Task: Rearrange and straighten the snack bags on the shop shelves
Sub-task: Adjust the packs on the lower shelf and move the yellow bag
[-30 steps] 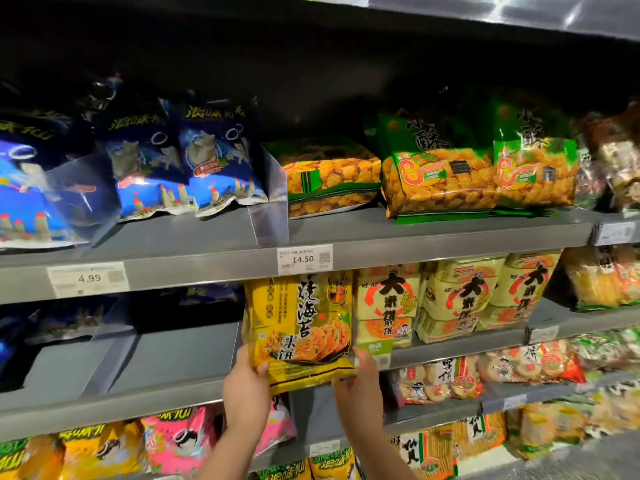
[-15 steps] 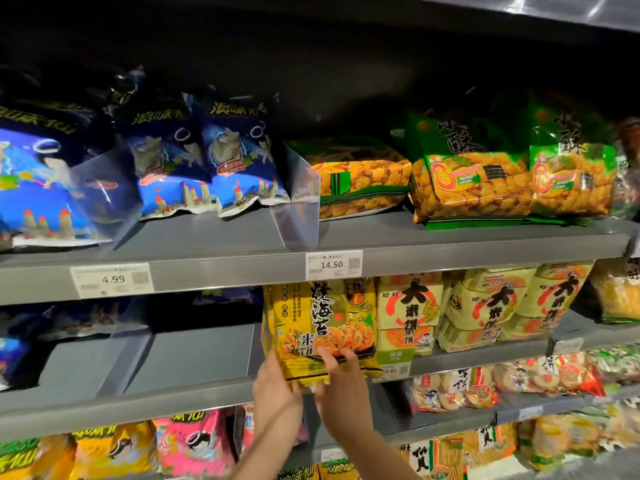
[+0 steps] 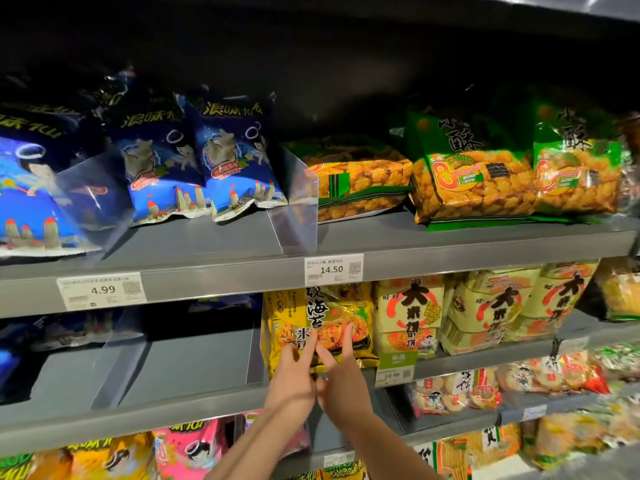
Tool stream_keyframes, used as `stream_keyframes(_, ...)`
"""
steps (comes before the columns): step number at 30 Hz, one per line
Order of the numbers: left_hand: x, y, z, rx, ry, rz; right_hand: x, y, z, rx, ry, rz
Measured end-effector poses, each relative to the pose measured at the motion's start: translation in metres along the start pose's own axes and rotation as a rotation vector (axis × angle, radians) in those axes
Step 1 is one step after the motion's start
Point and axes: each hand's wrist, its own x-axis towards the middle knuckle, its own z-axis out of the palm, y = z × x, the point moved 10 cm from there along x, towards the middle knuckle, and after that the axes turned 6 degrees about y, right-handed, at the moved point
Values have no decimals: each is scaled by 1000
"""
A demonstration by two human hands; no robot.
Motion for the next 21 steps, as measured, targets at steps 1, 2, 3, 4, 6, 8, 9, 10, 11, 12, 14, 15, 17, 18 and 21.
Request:
stream_keyframes(1,2,1,1,62,-32,19,2,0,0,-3,-4,0)
stream_keyframes(2,3,2,0,111,-58,32,3,2,-1,1,-4,3)
stream_keyframes(3,3,4,-1,143,-82,35,2,5,-2,12,-5,11)
stream_keyframes(4,2,5,-2,153,-95,38,0,8,-5,29,2,16)
stream_keyframes(6,-2,9,-6,156,-72,46,-3,14,-12,45,33,15)
stream_keyframes(8,-5,11,-11,147,-17,49,-7,23,-22,60,75,62)
stream_keyframes(9,-7,12,-14,150,12,53,-9,27,-26,67,92,101)
stream_keyframes(10,-7,14,-19,153,48,56,-10,30,-29,78,102,136)
stream_keyframes(11,-7,16,-23,157,77,59,-10,31,-31,100,104,165)
stream_keyframes(12,-6,19,-28,155,108,68,-8,32,-33,117,99,185)
stream_keyframes(14,-1,23,-36,137,144,78,-3,34,-29,113,56,227)
stream_keyframes(15,2,24,-39,127,149,74,0,34,-26,110,34,245)
stream_keyframes(17,6,24,-40,134,147,71,5,35,-19,126,12,266)
stream_keyframes(18,7,24,-41,145,144,71,8,35,-14,132,1,264)
stream_keyframes(21,9,23,-38,157,97,45,16,39,-1,207,-90,279)
